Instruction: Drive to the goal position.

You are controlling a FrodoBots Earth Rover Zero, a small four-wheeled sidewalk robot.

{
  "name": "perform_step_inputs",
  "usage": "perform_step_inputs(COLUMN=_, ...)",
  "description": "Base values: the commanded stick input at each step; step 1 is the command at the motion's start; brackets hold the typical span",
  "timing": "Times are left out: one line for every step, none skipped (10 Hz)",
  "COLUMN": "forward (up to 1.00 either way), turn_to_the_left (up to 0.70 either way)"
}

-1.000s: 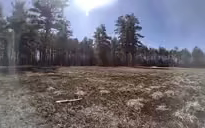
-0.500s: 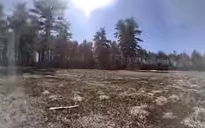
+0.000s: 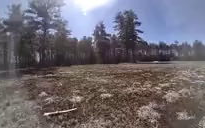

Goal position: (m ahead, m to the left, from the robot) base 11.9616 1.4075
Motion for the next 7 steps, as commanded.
perform_step_inputs(forward=0.50, turn_to_the_left=0.00)
perform_step_inputs(forward=0.50, turn_to_the_left=0.00)
perform_step_inputs(forward=0.50, turn_to_the_left=0.00)
perform_step_inputs(forward=0.50, turn_to_the_left=0.00)
perform_step_inputs(forward=0.50, turn_to_the_left=0.00)
perform_step_inputs(forward=0.50, turn_to_the_left=0.00)
perform_step_inputs(forward=0.50, turn_to_the_left=0.00)
